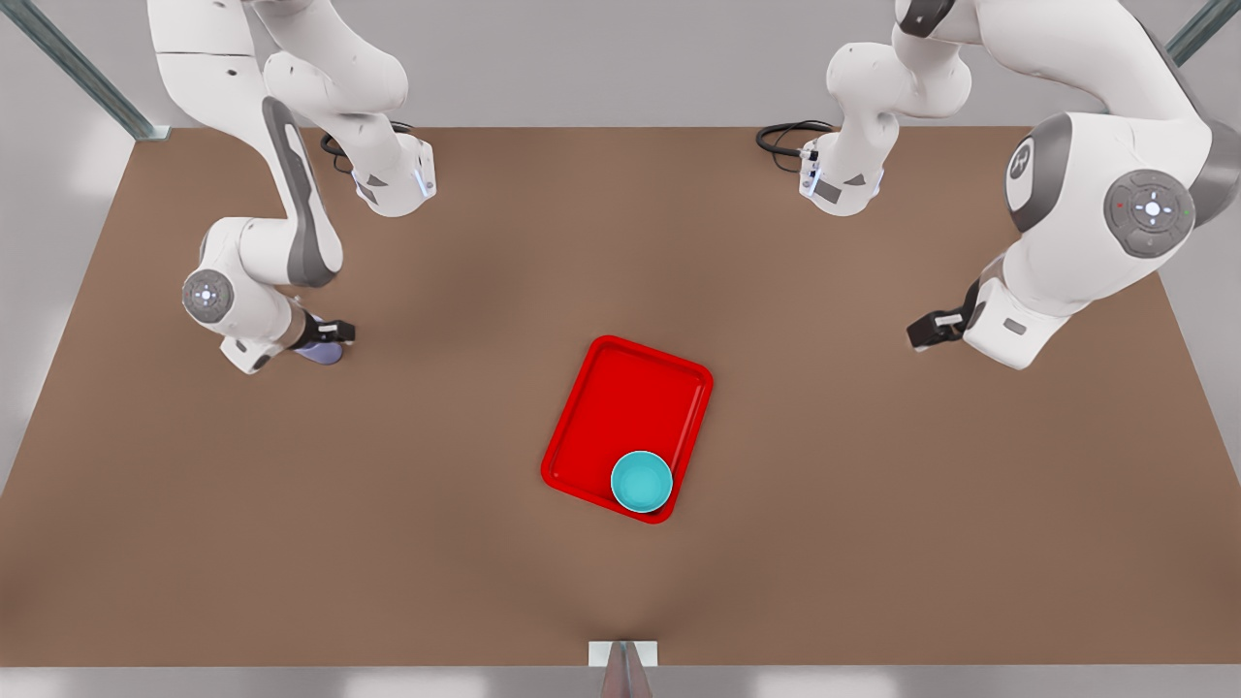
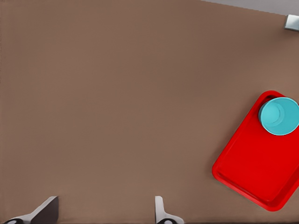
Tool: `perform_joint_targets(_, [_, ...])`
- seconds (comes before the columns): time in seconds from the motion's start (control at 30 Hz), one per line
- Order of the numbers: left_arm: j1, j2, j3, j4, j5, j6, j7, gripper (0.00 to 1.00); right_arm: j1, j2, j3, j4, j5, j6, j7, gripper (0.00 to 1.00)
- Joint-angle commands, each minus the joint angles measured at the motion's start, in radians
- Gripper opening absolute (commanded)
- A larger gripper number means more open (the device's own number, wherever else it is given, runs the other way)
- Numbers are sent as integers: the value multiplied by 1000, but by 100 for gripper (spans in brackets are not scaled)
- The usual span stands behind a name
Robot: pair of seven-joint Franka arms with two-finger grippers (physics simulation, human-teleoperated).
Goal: Place the bowl on the tray with the left arm and the cup on the tray with the right arm
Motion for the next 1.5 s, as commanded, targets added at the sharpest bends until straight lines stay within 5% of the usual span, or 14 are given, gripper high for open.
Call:
perform_joint_targets(0.0, [0, -1, 1, 0, 20, -52, 306, 100, -24, -8, 0, -6, -5, 119, -19, 100])
perform_joint_targets(0.87, [1, -1, 1, 2, 14, -63, 305, 100, -32, 90, -17, -95, -30, 56, -16, 100])
perform_joint_targets(0.97, [1, 1, 3, 0, 14, -63, 305, 100, -32, 101, -17, -87, -56, 56, -16, 63])
perform_joint_targets(1.03, [1, 1, 3, 0, 14, -63, 305, 100, -34, 101, -17, -86, -68, 56, -18, 50])
perform_joint_targets(1.33, [3, 5, 3, 0, 16, -62, 305, 100, -41, 118, -16, -37, -109, 48, -56, 23])
perform_joint_targets(1.47, [18, 27, 4, 0, 16, -68, 301, 100, 29, 119, -10, 99, -114, -27, -82, 21])
